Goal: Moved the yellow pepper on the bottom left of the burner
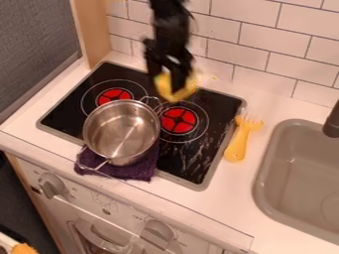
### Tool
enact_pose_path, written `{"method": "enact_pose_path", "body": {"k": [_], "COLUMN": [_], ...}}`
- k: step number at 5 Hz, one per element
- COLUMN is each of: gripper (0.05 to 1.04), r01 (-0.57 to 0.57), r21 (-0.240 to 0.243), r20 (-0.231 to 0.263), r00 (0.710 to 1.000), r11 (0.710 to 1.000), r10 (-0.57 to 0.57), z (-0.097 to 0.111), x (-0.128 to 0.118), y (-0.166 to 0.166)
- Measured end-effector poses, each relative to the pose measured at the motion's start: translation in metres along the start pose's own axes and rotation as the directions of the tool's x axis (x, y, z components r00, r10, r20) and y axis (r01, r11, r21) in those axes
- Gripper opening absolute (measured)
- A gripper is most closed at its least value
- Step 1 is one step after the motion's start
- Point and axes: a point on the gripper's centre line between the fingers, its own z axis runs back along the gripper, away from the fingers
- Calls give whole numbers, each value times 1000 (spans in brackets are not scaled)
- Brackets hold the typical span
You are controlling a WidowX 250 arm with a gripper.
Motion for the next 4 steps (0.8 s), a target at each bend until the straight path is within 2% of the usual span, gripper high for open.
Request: {"method": "enact_pose_path", "body": {"k": [1,2,3,4], "gripper": [736,737,737,736], "r01": [-157,-245,-276,-271], "r21": [10,26,55,71], "r20": [27,-17,-38,-71], "r00": [987,969,960,959], "r11": [987,969,960,960], "r10": [157,245,278,276], "z": [7,-6,-7,-13], "x": [-32,-64,-96,-115], "y": [41,61,77,82]}}
